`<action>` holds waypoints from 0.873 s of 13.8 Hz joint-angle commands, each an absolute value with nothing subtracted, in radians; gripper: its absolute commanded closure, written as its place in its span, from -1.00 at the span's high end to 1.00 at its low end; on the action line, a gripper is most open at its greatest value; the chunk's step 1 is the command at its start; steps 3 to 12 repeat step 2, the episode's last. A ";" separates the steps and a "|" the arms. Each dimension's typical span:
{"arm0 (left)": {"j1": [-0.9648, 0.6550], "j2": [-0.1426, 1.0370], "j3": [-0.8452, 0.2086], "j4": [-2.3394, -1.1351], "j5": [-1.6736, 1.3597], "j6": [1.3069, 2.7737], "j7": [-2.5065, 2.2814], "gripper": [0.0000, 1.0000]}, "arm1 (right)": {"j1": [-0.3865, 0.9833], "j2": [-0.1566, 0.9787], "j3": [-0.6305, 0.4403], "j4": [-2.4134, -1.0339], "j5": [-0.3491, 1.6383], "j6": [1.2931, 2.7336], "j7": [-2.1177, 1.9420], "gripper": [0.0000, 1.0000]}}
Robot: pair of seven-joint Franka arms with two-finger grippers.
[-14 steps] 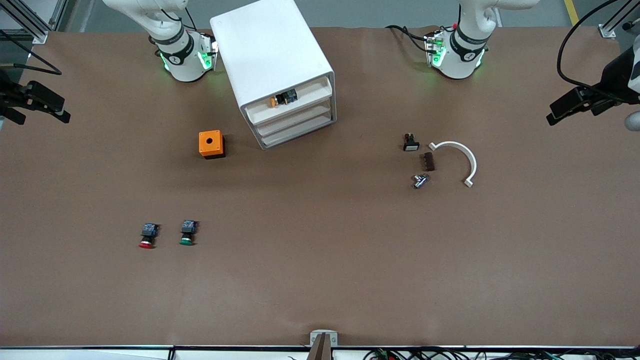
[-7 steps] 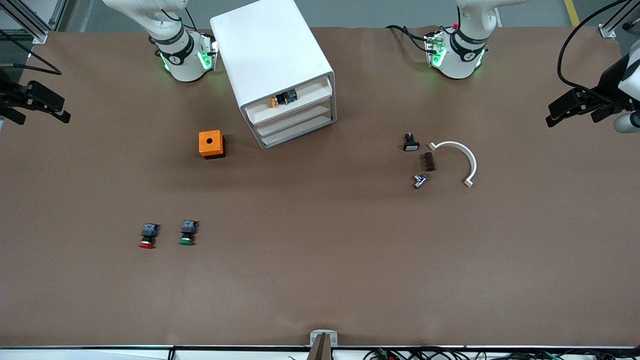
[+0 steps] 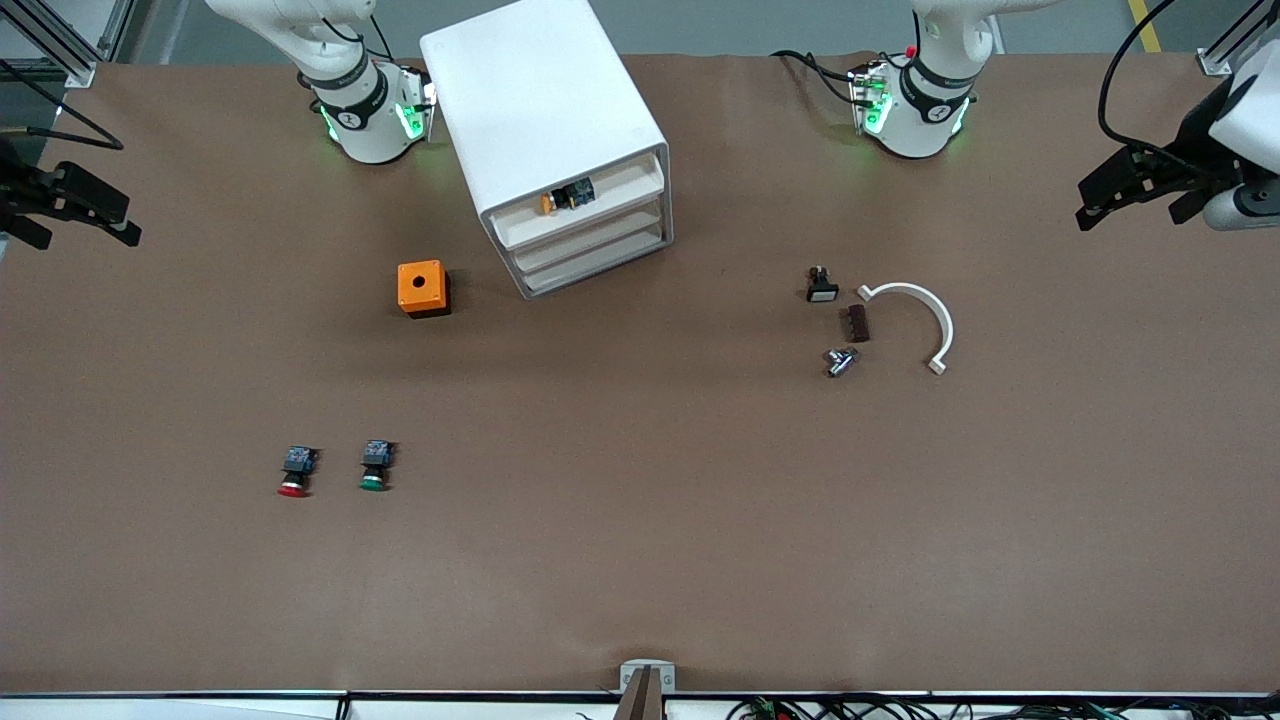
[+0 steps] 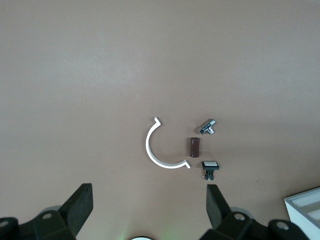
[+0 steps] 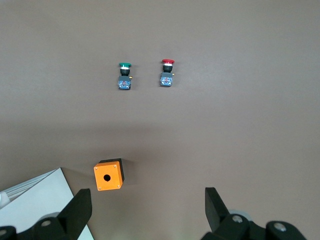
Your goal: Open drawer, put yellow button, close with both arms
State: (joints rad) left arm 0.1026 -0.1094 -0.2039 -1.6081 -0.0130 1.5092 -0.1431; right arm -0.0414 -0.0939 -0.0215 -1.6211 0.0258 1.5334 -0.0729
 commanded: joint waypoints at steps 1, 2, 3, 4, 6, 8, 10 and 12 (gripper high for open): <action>0.097 -0.130 -0.206 -1.618 0.008 1.509 -0.137 1.00 | -0.054 -0.121 -0.014 -1.651 0.040 1.546 -0.063 1.00; 0.097 -0.129 -0.204 -1.614 0.008 1.509 -0.137 1.00 | -0.054 -0.121 -0.014 -1.651 0.040 1.545 -0.063 1.00; 0.097 -0.129 -0.204 -1.614 0.008 1.509 -0.137 1.00 | -0.054 -0.121 -0.014 -1.651 0.040 1.545 -0.063 1.00; 0.097 -0.129 -0.204 -1.614 0.008 1.509 -0.137 1.00 | -0.054 -0.121 -0.014 -1.651 0.040 1.545 -0.063 1.00; 0.097 -0.129 -0.204 -1.614 0.008 1.509 -0.137 1.00 | -0.054 -0.121 -0.014 -1.651 0.040 1.545 -0.063 1.00; 0.097 -0.129 -0.204 -1.614 0.008 1.509 -0.137 1.00 | -0.054 -0.121 -0.014 -1.651 0.040 1.545 -0.063 1.00; 0.097 -0.129 -0.204 -1.614 0.008 1.509 -0.137 1.00 | -0.054 -0.121 -0.014 -1.651 0.040 1.545 -0.063 1.00; 0.097 -0.129 -0.204 -1.614 0.008 1.509 -0.137 1.00 | -0.054 -0.121 -0.014 -1.651 0.040 1.545 -0.063 1.00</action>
